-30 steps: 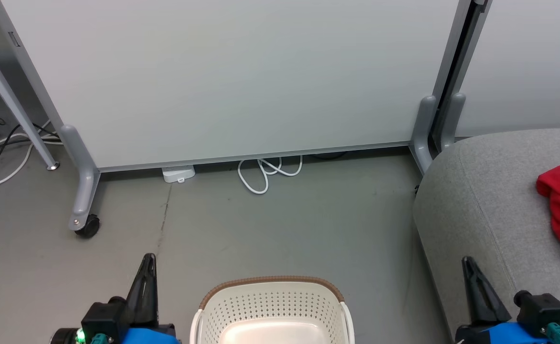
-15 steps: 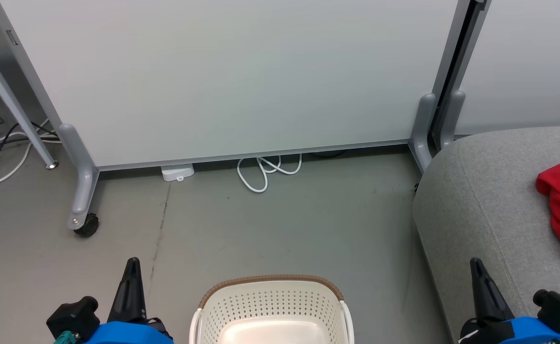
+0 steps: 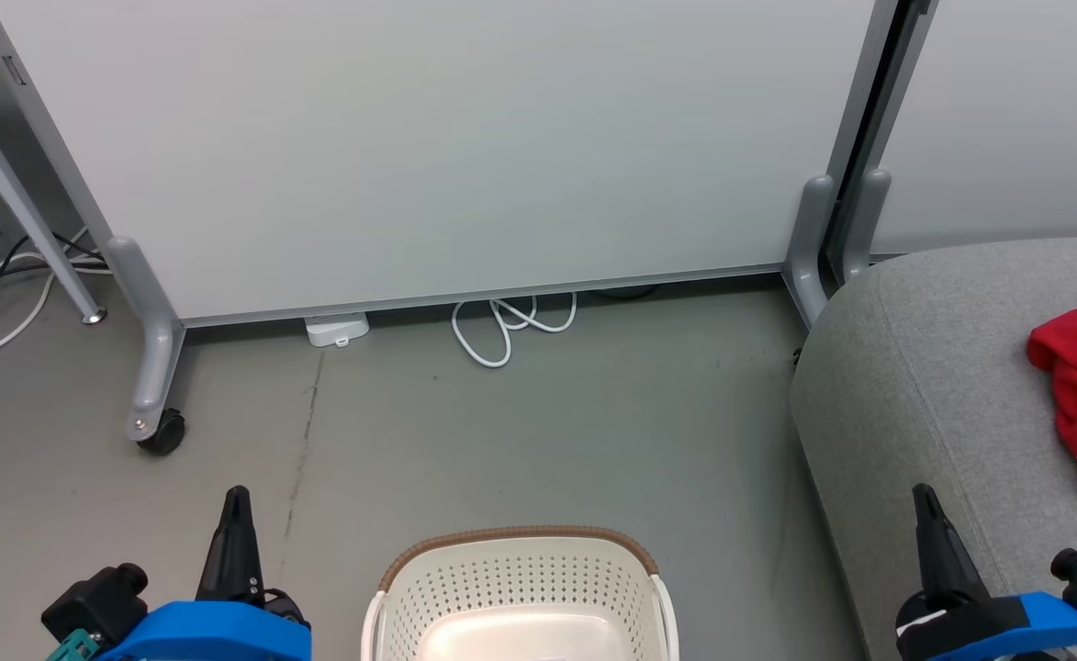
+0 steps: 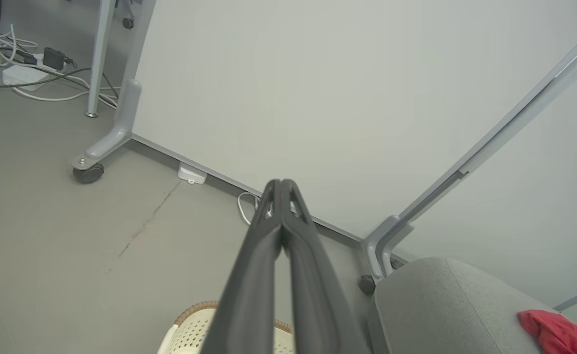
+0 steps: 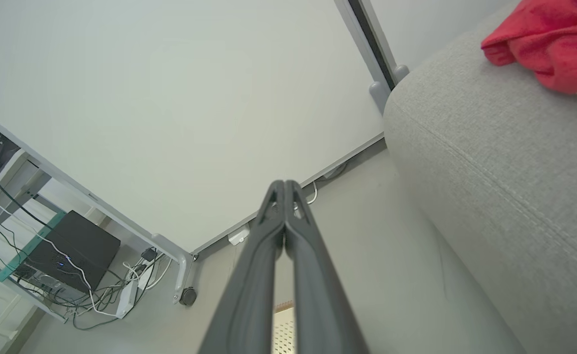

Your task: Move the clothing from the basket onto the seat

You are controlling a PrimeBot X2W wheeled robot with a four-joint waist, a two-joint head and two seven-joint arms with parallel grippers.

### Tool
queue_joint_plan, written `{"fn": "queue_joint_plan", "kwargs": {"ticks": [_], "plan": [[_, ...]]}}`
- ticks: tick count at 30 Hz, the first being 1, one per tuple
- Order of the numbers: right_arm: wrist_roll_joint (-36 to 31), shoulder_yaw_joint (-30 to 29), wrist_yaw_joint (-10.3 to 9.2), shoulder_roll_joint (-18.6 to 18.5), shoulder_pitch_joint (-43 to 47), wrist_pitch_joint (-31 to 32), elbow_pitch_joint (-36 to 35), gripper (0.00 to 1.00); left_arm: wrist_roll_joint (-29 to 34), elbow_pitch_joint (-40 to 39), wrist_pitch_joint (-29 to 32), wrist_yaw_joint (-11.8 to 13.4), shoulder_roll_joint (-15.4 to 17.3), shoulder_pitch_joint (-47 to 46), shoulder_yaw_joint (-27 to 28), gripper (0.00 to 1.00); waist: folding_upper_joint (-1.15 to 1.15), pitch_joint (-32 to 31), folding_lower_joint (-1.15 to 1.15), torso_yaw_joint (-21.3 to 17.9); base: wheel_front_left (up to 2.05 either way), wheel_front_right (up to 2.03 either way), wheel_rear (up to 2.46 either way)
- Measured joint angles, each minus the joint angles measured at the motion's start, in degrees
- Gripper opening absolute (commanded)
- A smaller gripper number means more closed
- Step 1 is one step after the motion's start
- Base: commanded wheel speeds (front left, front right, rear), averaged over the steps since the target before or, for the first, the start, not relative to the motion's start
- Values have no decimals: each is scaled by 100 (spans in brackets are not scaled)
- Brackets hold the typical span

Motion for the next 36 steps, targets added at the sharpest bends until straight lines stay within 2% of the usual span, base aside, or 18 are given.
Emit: {"fn": "queue_joint_plan", "kwargs": {"ticks": [36], "plan": [[2551, -118, -1, 25, -259, 658, -80, 0, -2680, -64, 661, -51, -1, -266, 270, 0, 0, 72, 0, -89, 0, 0, 0]]}}
